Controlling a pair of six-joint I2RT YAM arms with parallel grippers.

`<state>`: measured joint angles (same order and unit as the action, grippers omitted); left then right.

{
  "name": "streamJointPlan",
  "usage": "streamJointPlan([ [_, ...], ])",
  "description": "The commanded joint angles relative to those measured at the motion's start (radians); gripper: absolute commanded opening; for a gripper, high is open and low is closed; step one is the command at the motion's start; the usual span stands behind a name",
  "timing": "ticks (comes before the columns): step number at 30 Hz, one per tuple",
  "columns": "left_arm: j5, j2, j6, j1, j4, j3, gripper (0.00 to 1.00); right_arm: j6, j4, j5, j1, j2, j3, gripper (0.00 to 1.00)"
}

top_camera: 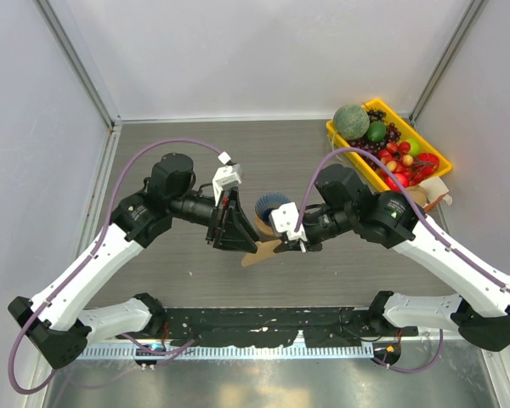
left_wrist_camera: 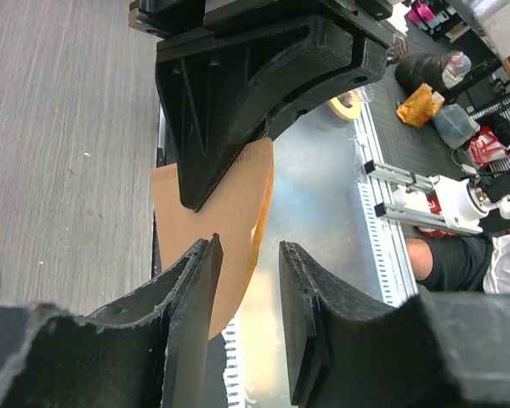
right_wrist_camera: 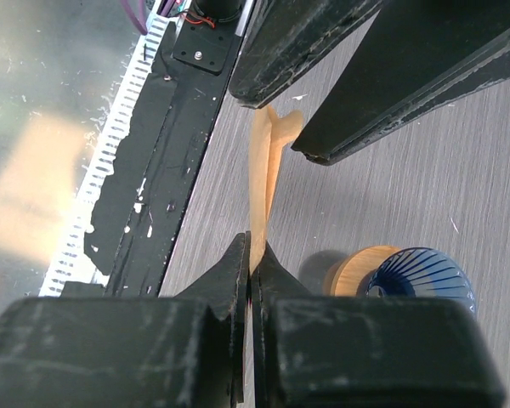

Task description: Place the coffee filter in the dripper

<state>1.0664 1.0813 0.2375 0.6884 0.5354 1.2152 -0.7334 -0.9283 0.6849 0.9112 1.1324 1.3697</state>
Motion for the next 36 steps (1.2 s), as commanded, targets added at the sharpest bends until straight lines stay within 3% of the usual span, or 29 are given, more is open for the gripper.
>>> streamJointPlan([
  [1, 0.023, -0.014, -0.006, -0.004, -0.025, 0.040, 0.41, -0.032, 0.003, 0.025, 0.005, -0.011, 0.020, 0.05],
  [22, -0.020, 0.017, -0.006, -0.001, -0.046, 0.027, 0.26, -0.043, -0.006, 0.038, 0.009, -0.017, 0.022, 0.05],
  [36, -0.052, -0.012, -0.090, 0.010, 0.037, 0.035, 0.39, 0.029, 0.034, 0.010, 0.009, 0.006, 0.025, 0.05],
])
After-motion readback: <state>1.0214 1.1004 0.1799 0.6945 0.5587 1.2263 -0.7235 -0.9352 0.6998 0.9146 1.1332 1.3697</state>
